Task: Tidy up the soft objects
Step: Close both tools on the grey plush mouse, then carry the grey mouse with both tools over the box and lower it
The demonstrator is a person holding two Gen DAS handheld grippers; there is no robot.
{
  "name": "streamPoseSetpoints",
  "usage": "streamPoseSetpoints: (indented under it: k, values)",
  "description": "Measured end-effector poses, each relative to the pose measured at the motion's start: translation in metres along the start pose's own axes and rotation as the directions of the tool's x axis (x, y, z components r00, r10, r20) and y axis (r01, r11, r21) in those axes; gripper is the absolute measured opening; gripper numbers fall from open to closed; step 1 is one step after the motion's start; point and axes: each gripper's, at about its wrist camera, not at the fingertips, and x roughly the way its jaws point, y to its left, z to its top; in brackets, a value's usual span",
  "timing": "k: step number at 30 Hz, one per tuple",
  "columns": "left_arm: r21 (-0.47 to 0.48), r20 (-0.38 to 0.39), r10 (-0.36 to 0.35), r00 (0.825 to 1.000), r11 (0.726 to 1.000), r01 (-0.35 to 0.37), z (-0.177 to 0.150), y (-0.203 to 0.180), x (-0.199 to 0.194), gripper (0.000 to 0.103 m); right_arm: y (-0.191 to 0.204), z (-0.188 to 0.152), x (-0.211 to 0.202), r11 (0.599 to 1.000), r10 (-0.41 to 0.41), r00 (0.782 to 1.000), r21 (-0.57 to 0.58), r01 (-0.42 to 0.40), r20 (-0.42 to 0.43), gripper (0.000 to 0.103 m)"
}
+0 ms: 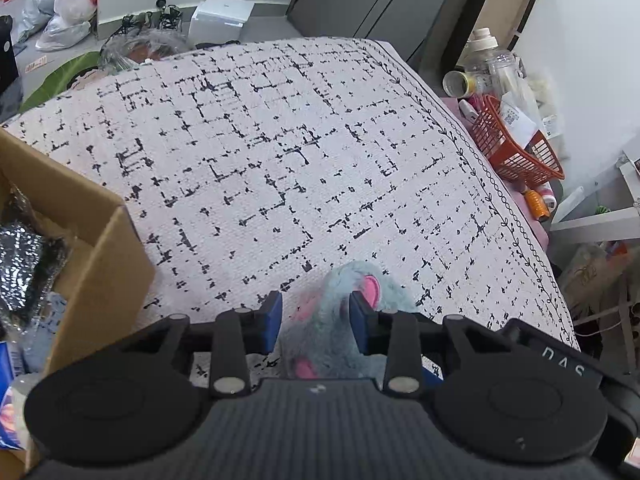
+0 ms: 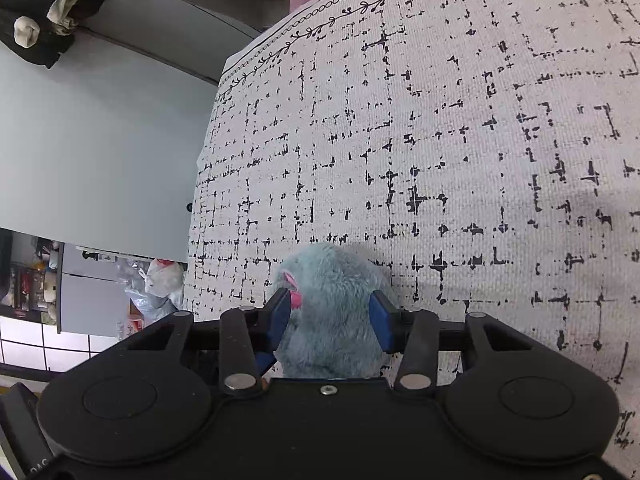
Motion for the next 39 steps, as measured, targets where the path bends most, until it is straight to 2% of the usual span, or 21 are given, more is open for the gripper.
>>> streamPoseSetpoints:
  k: [3, 6, 7, 8, 10, 16, 32, 39]
  values:
    - [-0.004, -0.009, 0.000, 1.000, 1.000, 0.000, -0.001, -0.001, 0.005, 0.035, -0.001, 0.001, 0.003, 1.000, -0.024, 1.000, -0.005, 0.024, 0.009, 0.045]
    - [-0.003, -0.012, 0.017, 1.000, 1.000, -0.017, -0.005, -0.002, 0.009, 0.029, -0.006, 0.000, 0.008, 0.999, -0.035, 0.999, 0.003, 0.035, -0.006, 0.034]
    - [-0.005, -0.014, 0.009, 1.000, 1.000, -0.009, -0.007, -0.003, 0.009, 0.023, -0.007, 0.000, 0.009, 0.999, -0.034, 0.999, 0.005, 0.034, -0.008, 0.030]
    - [-0.013, -0.019, -0.002, 1.000, 1.000, 0.001, -0.009, -0.003, 0.009, 0.021, -0.006, -0.001, 0.008, 0.999, -0.039, 0.999, -0.001, 0.039, -0.001, 0.028]
    - [-0.027, -0.015, -0.006, 1.000, 1.000, 0.006, -0.010, -0.003, 0.006, 0.019, -0.003, -0.003, 0.003, 0.999, -0.039, 0.999, -0.017, 0.040, 0.013, 0.022]
    - [-0.019, 0.011, -0.020, 1.000, 1.000, 0.020, -0.013, -0.004, -0.012, 0.018, 0.004, -0.008, -0.017, 0.998, 0.000, 0.999, -0.057, 0.002, 0.037, 0.013]
    - [0.029, 0.124, -0.051, 0.991, 0.998, 0.048, -0.015, 0.006, -0.082, 0.016, 0.037, -0.036, -0.058, 0.977, 0.118, 0.991, -0.186, -0.105, 0.058, 0.009]
    - [0.039, 0.175, -0.041, 0.984, 0.999, 0.035, -0.015, 0.016, -0.114, 0.015, 0.052, -0.053, -0.071, 0.949, 0.206, 0.977, -0.253, -0.188, 0.049, 0.010]
